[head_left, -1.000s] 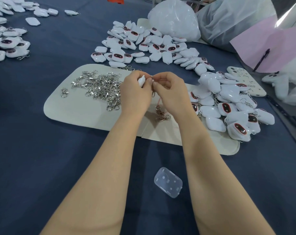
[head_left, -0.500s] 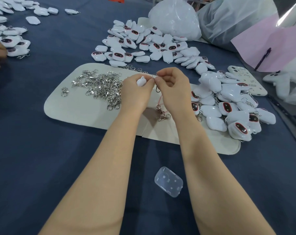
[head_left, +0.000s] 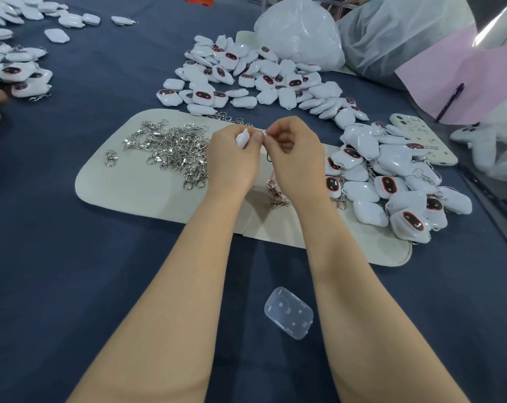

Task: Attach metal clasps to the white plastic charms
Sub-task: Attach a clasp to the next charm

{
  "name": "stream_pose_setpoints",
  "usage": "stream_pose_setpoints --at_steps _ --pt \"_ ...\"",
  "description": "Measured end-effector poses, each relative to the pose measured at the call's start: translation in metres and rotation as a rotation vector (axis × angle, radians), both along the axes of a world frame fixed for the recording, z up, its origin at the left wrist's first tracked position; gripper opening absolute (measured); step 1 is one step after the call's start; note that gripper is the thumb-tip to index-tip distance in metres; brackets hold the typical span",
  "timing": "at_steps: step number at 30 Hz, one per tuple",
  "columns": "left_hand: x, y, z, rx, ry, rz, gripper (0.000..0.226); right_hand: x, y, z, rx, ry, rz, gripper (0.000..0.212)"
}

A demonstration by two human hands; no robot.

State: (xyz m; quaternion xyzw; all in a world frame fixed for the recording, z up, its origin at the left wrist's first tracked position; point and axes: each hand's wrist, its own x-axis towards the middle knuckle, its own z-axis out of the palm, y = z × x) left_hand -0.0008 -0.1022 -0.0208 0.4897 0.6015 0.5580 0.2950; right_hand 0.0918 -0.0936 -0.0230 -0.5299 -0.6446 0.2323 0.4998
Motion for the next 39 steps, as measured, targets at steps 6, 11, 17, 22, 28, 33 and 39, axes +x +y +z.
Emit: stream_pose_setpoints --at_steps 6,11,17,22,28,33,39 --pt "-0.0001 -0.0002 0.0 0.02 0.061 0.021 0.013 -0.0008 -0.0005 0.0001 -0.006 0.031 -0.006 0.007" --pt "0.0008 -0.0003 -0.0006 0.034 0.088 0.029 0.014 -0.0009 -0.0006 0.001 -0.005 0.012 -0.011 0.007" --pt "0.0002 0.0001 -0.0002 0.041 0.106 0.033 0.014 -0.0013 -0.0011 0.001 0.0 0.01 -0.012 0.006" --pt "0.0005 -0.0008 -0.0001 0.04 0.112 0.032 0.014 -0.001 -0.0011 0.0004 -0.005 0.001 -0.021 0.006" --pt "0.0004 -0.001 -0.0003 0.053 0.118 0.028 0.012 -0.0014 -0.0013 0.0007 0.0 0.015 -0.016 0.007" --pt "0.0002 -0.0012 -0.0004 0.062 0.133 0.029 0.013 -0.0006 -0.0004 0.0004 -0.018 0.014 -0.008 0.007" --pt "0.0015 -0.0015 -0.0025 0.003 0.091 -0.02 0.01 0.0052 0.0008 0.0008 -0.114 -0.018 0.051 0.013"
